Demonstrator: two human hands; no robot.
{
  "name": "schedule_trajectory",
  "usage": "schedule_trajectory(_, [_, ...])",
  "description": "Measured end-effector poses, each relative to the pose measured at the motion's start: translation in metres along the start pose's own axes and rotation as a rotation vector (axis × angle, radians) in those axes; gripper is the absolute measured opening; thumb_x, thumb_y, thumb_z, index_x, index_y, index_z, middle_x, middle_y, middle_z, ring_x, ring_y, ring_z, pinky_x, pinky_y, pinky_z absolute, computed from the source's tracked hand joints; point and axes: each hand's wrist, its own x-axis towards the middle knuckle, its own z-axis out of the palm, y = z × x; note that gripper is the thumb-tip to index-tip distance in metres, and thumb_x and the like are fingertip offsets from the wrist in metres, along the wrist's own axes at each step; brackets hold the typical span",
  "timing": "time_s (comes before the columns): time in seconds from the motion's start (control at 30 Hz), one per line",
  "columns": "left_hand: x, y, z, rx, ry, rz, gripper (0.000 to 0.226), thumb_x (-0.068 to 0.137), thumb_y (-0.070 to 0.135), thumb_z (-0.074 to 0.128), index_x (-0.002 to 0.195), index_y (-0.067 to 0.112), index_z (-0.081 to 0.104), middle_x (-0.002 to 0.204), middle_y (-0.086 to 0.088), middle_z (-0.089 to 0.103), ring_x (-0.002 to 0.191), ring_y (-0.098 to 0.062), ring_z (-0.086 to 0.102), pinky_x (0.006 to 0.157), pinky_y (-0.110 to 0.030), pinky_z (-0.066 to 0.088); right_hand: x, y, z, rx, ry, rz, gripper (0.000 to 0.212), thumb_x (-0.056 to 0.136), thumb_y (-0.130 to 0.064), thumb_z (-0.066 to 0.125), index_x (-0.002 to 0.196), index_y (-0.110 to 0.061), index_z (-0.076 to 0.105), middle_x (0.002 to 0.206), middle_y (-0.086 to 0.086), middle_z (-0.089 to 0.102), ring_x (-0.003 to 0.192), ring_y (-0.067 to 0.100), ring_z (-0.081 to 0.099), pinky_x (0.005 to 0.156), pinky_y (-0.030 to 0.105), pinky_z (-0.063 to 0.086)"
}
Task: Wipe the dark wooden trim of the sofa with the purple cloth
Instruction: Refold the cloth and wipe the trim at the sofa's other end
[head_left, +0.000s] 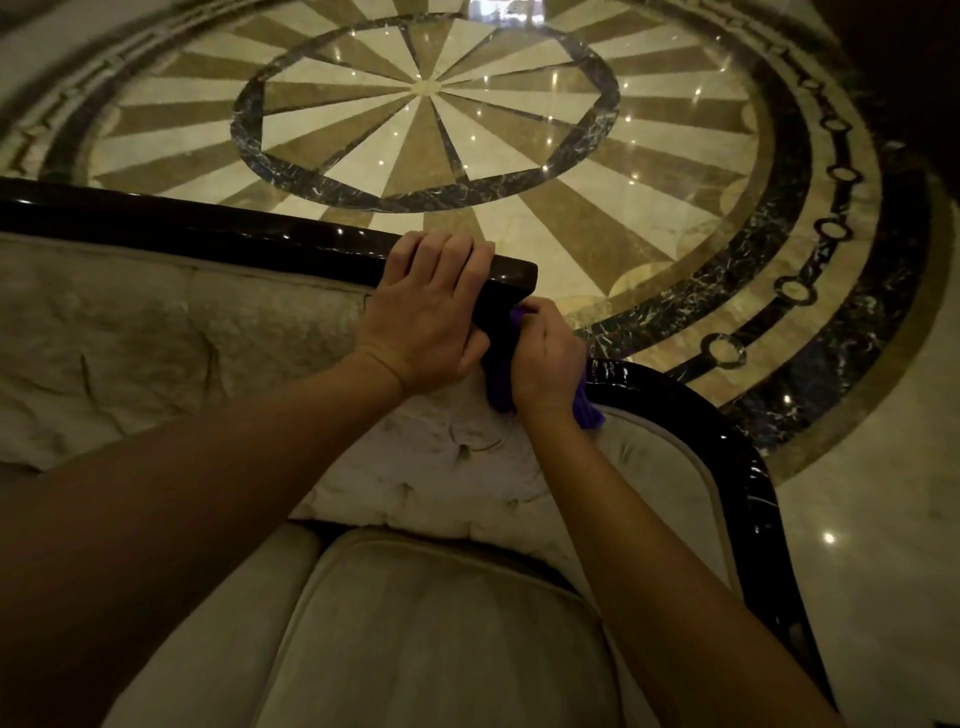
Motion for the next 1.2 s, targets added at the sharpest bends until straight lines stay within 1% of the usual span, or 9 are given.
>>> schedule_trajectory(0.13, [0.001, -0.002, -0.002, -0.063, -0.008, -0.009, 0.073, 0.076, 0.040, 0.046, 0.138, 0.002, 0.048, 0.132, -0.022, 0.057, 0.121, -0.038, 0.047, 0.109, -0.049, 0.028, 0.007, -0.028, 0.009, 0.441, 0.064, 0.308, 0.029, 0.089, -0.031, 0.044, 0.071, -0.030, 0.067, 0.065, -0.021, 0.065, 0.062, -0.005, 0.054, 0.060, 0.017, 0.042])
schedule_trajectory(0.23, [0.000, -0.003, -0.004, -0.104, -0.018, -0.015, 0.075, 0.075, 0.041, 0.044, 0.139, 0.002, 0.049, 0.135, -0.022, 0.056, 0.122, -0.037, 0.048, 0.108, -0.048, 0.029, 0.018, -0.037, 0.005, 0.752, 0.033, 0.511, 0.025, 0.082, -0.036, 0.056, 0.078, -0.026, 0.078, 0.080, -0.007, 0.075, 0.079, 0.009, 0.067, 0.066, 0.026, 0.054])
schedule_trajectory(0.37, [0.000, -0.003, -0.005, -0.134, -0.007, -0.002, 0.075, 0.077, 0.042, 0.044, 0.141, 0.003, 0.049, 0.136, -0.022, 0.056, 0.123, -0.036, 0.046, 0.108, -0.046, 0.028, 0.032, -0.036, -0.004, 0.935, -0.117, 0.467, 0.027, 0.086, -0.033, 0.062, 0.097, -0.016, 0.079, 0.100, 0.008, 0.076, 0.096, 0.024, 0.070, 0.080, 0.038, 0.059])
schedule_trajectory(0.43, [0.000, -0.003, -0.004, -0.131, -0.013, -0.004, 0.074, 0.078, 0.042, 0.044, 0.141, 0.003, 0.049, 0.135, -0.022, 0.057, 0.122, -0.037, 0.048, 0.108, -0.046, 0.028, 0.033, -0.034, -0.003, 0.842, -0.131, 0.456, 0.022, 0.085, -0.035, 0.066, 0.091, -0.020, 0.081, 0.099, 0.007, 0.075, 0.097, 0.024, 0.068, 0.087, 0.043, 0.057])
schedule_trajectory(0.53, [0.001, -0.003, -0.002, -0.109, -0.007, -0.011, 0.074, 0.077, 0.042, 0.045, 0.140, 0.003, 0.049, 0.135, -0.021, 0.056, 0.122, -0.036, 0.047, 0.108, -0.046, 0.028, 0.037, -0.033, -0.003, 0.547, -0.162, 0.490, 0.034, 0.096, -0.041, 0.063, 0.068, -0.026, 0.075, 0.068, -0.009, 0.071, 0.065, 0.005, 0.066, 0.061, 0.023, 0.053])
schedule_trajectory(0.67, [0.001, -0.002, 0.000, -0.096, 0.020, -0.017, 0.072, 0.078, 0.040, 0.046, 0.139, 0.004, 0.047, 0.133, -0.021, 0.056, 0.122, -0.033, 0.041, 0.107, -0.046, 0.027, 0.042, -0.021, 0.002, -0.103, -0.299, 0.205, 0.040, 0.107, -0.026, 0.045, 0.068, -0.024, 0.050, 0.067, -0.009, 0.051, 0.065, 0.014, 0.047, 0.054, 0.029, 0.029])
schedule_trajectory(0.83, [0.001, 0.001, 0.002, -0.049, 0.018, -0.037, 0.069, 0.080, 0.038, 0.049, 0.141, 0.004, 0.045, 0.135, -0.021, 0.055, 0.123, -0.035, 0.041, 0.108, -0.047, 0.027, 0.050, -0.009, -0.007, -0.385, -0.464, 0.175, 0.033, 0.090, -0.038, 0.044, 0.064, -0.018, 0.045, 0.068, 0.006, 0.052, 0.066, 0.026, 0.049, 0.052, 0.036, 0.024])
schedule_trajectory(1.0, [0.001, 0.008, 0.000, 0.007, -0.001, -0.090, 0.070, 0.079, 0.039, 0.052, 0.140, 0.005, 0.043, 0.136, -0.023, 0.052, 0.125, -0.038, 0.041, 0.111, -0.049, 0.025, 0.070, 0.004, -0.024, -0.811, -0.595, 0.227, 0.041, 0.095, -0.050, 0.055, 0.114, -0.016, 0.067, 0.110, 0.013, 0.067, 0.103, 0.036, 0.065, 0.075, 0.037, 0.040])
schedule_trajectory(1.2, [0.000, 0.021, -0.003, -0.012, 0.009, -0.194, 0.070, 0.077, 0.037, 0.054, 0.139, 0.004, 0.045, 0.137, -0.026, 0.052, 0.126, -0.037, 0.034, 0.115, -0.050, 0.021, 0.080, 0.009, -0.060, -1.046, -0.610, 0.210, 0.041, 0.096, -0.045, 0.058, 0.125, -0.016, 0.067, 0.127, 0.010, 0.067, 0.115, 0.032, 0.064, 0.079, 0.038, 0.038])
